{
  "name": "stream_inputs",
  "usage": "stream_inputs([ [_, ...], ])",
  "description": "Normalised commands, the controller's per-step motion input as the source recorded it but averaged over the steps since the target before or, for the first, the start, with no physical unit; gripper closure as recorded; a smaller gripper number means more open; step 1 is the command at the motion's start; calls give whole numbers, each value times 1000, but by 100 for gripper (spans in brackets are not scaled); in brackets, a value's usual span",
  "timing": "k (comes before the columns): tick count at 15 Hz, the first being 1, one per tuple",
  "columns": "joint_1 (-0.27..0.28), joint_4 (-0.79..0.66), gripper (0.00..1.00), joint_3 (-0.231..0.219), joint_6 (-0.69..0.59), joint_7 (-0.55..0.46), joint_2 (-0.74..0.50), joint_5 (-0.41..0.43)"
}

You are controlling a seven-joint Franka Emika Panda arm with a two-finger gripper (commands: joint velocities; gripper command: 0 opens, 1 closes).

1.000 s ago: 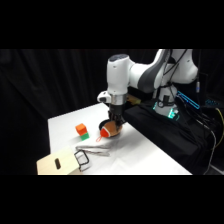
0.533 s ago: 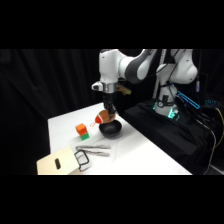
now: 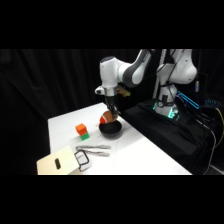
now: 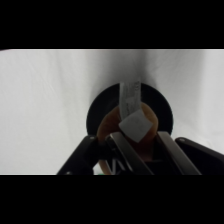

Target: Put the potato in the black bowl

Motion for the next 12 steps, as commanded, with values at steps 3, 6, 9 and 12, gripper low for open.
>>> stream_inputs([
  [3, -24, -27, 26, 2, 195, -203, 79, 133],
  [6, -35, 21, 3, 1, 160, -198, 78, 120],
  [9, -37, 45, 0, -5, 75, -170, -5, 81],
  [12, -19, 64, 0, -9, -71, -109, -137, 5],
])
